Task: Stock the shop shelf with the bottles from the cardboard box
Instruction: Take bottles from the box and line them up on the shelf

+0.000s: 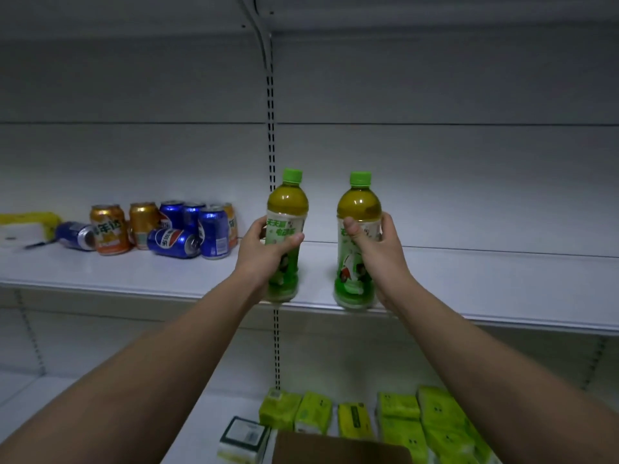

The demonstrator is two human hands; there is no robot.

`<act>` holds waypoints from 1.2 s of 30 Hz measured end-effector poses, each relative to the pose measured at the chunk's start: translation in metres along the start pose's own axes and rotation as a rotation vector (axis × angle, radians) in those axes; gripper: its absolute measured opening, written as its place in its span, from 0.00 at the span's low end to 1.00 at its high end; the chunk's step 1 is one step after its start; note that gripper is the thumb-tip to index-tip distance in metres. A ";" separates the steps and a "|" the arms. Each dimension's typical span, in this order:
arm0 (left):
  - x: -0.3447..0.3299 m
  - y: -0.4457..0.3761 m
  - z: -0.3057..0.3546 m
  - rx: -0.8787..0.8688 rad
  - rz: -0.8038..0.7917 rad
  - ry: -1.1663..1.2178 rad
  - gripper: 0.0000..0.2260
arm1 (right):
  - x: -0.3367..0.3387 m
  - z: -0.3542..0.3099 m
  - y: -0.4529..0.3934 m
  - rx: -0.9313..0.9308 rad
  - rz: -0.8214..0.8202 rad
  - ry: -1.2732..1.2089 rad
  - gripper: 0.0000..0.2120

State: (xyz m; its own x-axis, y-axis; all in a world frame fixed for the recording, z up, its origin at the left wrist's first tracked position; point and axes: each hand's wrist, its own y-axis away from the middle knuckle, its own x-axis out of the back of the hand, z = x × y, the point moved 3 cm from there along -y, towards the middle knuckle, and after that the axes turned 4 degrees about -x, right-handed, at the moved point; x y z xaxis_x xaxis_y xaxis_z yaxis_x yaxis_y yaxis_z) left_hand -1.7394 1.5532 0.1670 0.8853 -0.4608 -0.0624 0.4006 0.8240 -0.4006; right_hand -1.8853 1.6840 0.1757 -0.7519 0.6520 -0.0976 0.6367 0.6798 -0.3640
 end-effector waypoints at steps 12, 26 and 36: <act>0.008 -0.013 -0.026 0.051 -0.065 -0.065 0.33 | 0.001 0.017 -0.018 -0.065 -0.121 0.144 0.24; 0.010 -0.032 -0.050 0.049 -0.143 -0.391 0.29 | -0.007 0.049 -0.043 -0.072 -0.110 0.471 0.27; 0.001 -0.119 -0.094 0.060 -0.029 -0.486 0.27 | -0.032 0.097 -0.133 -0.089 -0.072 0.460 0.24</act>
State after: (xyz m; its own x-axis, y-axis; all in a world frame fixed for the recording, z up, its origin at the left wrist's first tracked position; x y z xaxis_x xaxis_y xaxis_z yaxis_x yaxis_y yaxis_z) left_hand -1.8085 1.4235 0.1290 0.8757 -0.2884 0.3873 0.4269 0.8372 -0.3418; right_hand -1.9620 1.5401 0.1376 -0.6535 0.6696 0.3529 0.6129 0.7417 -0.2723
